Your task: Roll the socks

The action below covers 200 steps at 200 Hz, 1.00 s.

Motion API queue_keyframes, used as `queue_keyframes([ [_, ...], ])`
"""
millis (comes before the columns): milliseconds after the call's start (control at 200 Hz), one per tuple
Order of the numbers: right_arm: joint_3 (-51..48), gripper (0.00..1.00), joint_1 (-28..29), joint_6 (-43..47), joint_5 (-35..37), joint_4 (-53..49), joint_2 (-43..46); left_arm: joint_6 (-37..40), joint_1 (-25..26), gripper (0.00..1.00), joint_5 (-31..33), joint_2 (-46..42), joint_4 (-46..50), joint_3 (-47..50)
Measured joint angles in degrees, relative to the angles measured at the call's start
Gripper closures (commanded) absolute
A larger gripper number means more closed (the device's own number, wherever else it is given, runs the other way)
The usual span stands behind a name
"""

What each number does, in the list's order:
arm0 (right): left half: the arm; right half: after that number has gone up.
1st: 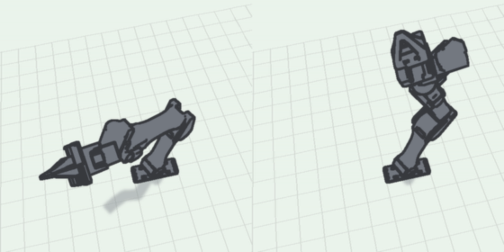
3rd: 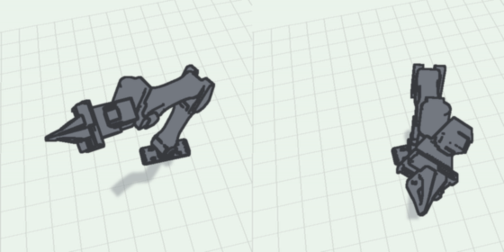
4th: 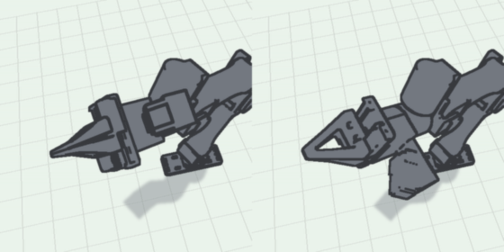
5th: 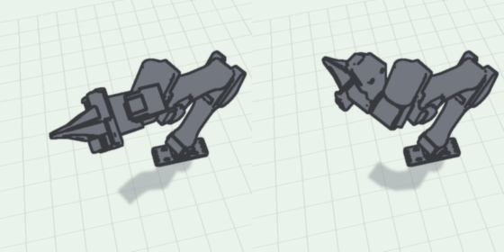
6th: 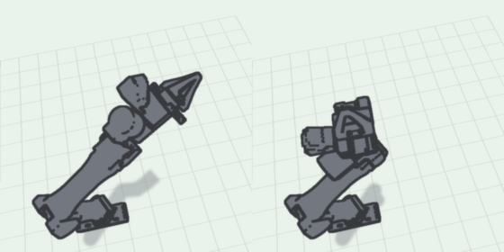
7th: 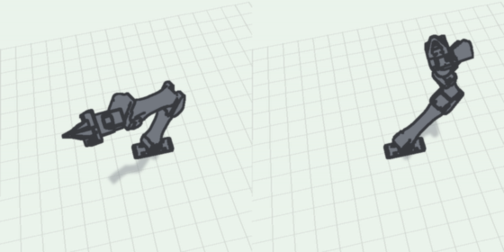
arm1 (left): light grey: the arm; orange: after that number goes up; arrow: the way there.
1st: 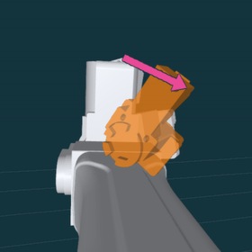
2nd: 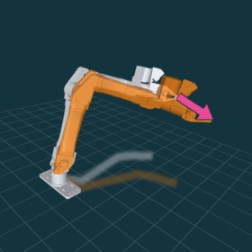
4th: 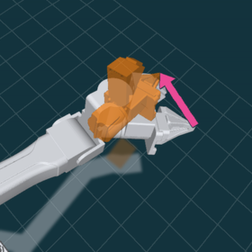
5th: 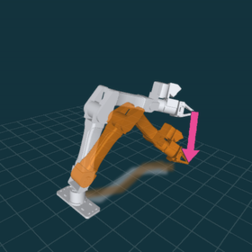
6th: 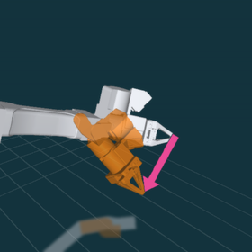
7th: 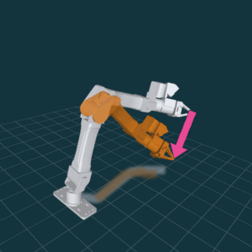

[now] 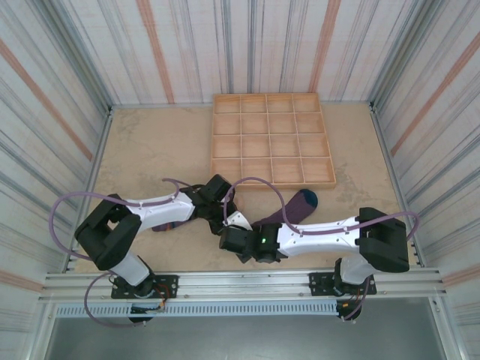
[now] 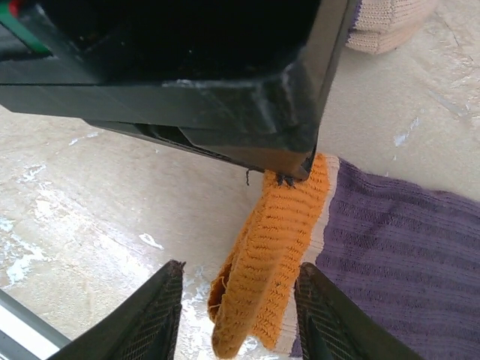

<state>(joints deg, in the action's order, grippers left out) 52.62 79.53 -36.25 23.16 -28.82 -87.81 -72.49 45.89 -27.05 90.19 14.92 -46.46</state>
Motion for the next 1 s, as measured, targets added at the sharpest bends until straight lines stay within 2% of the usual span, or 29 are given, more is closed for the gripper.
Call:
queue_keyframes([
  [175, -1.6, 0.52, 0.92, -0.74, 0.22, 0.39, 0.92, -1.38, 0.0, 1.0, 0.02, -0.02, -0.72, 0.48],
  [376, -5.14, 0.39, 1.86, -0.74, 0.2, 0.98, 3.93, -3.1, 0.81, 1.0, 0.63, -0.55, -1.62, 0.83],
  [526, -5.99, 0.35, 1.86, -0.63, 0.31, 0.92, 7.41, -5.16, 1.51, 1.0, 1.79, -1.33, -1.81, 1.38],
  [691, -8.37, 0.36, 1.86, -0.63, 1.33, 1.36, 11.91, -5.81, 1.55, 1.0, 2.25, -1.29, -1.79, 1.07],
  [847, -9.55, 0.44, 1.86, -0.63, 2.51, 0.87, 14.8, -6.93, 2.73, 1.0, 2.89, -0.42, -1.84, -0.24],
  [1002, -12.13, 0.47, 1.84, -0.61, 2.1, 2.01, 17.79, -7.87, 3.43, 1.0, 2.82, 2.32, -2.05, -1.97],
])
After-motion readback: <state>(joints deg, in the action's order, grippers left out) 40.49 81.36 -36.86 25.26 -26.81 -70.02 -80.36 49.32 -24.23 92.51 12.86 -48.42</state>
